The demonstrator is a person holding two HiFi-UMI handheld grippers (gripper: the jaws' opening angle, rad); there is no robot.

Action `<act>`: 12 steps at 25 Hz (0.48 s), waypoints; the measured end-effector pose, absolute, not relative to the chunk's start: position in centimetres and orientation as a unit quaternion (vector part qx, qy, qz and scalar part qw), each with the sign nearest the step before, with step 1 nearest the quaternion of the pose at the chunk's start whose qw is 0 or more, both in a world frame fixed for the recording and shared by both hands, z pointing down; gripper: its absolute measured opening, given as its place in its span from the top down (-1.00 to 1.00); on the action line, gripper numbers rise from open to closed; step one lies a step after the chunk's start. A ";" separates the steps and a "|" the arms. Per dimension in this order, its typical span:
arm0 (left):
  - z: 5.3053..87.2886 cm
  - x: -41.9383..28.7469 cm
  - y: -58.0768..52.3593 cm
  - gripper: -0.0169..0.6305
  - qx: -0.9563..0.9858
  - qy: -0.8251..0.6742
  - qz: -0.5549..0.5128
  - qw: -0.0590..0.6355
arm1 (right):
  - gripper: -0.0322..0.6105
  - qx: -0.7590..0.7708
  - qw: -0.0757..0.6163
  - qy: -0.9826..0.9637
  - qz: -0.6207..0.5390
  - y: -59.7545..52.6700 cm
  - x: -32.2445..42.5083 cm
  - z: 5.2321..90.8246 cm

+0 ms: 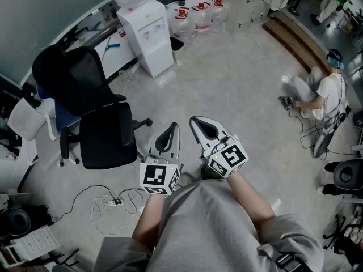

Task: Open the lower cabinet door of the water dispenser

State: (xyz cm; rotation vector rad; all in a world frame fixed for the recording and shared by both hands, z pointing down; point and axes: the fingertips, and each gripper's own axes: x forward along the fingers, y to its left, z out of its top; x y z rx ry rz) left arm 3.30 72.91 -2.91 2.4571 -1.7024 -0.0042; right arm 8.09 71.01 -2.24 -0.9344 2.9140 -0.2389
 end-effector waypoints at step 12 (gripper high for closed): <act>-1.4 4.1 68.8 0.92 0.820 -0.565 0.011 0.089 | 0.87 -0.309 0.041 0.947 -0.076 67.3 9.0 -1.4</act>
